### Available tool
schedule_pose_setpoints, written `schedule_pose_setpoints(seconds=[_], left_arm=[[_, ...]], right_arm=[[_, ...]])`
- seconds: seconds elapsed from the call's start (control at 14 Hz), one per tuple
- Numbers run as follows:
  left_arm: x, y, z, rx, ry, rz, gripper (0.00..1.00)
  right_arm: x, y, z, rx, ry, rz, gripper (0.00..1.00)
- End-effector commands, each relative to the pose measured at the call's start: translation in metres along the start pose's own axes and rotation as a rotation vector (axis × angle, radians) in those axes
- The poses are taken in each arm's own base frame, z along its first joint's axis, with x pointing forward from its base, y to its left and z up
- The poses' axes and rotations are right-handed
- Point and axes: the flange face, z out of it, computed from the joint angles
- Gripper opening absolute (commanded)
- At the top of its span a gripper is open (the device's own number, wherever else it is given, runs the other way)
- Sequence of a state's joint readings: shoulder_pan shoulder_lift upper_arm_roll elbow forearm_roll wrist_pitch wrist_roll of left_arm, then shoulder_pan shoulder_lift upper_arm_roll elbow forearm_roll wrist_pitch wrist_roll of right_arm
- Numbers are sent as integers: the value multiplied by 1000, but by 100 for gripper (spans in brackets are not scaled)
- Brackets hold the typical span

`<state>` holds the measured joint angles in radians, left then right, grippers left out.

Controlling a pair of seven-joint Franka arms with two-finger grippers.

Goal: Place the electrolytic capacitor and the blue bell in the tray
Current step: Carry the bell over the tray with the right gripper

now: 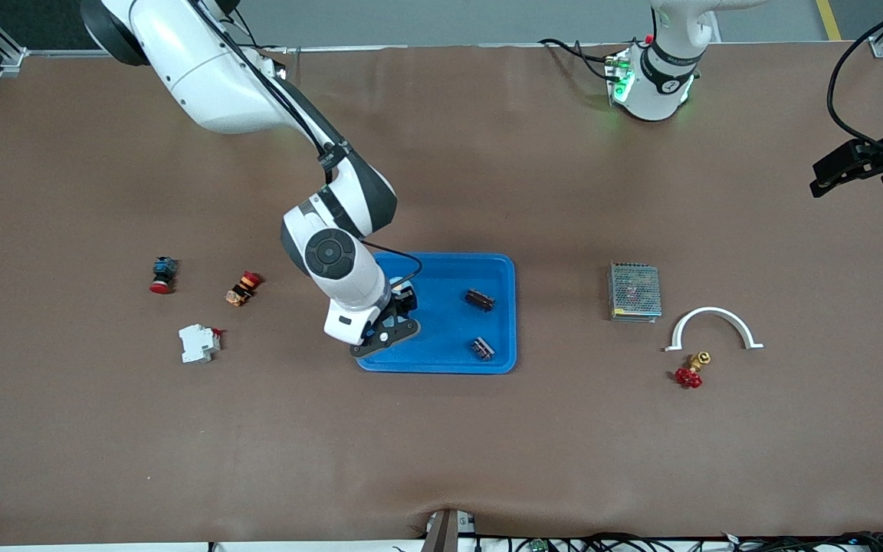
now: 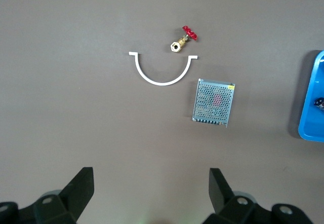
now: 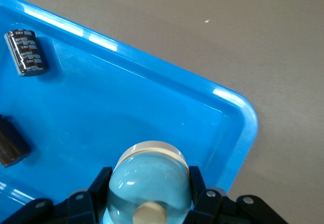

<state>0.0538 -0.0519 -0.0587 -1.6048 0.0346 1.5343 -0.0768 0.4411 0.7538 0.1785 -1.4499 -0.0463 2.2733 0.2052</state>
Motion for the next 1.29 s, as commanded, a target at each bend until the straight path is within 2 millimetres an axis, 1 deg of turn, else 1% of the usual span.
schedule_pose_setpoints(seconds=[0.0, 0.07, 0.14, 0.29, 0.36, 0.5, 0.71, 1.21], left_arm=[[-5, 1, -4, -5, -3, 4, 100], [-5, 1, -4, -5, -3, 4, 100], [-5, 1, -4, -5, -3, 4, 100], [-5, 1, -4, -5, -3, 4, 100], [-5, 1, -4, -5, -3, 4, 100], [-5, 1, -3, -4, -5, 4, 100], [-4, 1, -3, -5, -5, 3, 100], [-2, 1, -2, -5, 0, 3, 100]], right_arm=[[7, -4, 14, -1, 30, 13, 40], [6, -3, 23, 0, 27, 15, 40], [5, -5, 28, 1, 23, 12, 40], [0, -12, 39, 0, 11, 1, 40], [-1, -14, 42, -1, 10, -3, 40], [-1, -10, 47, -16, 11, -9, 41], [-3, -7, 59, -65, 7, -53, 41], [-5, -7, 72, -65, 12, -61, 41]])
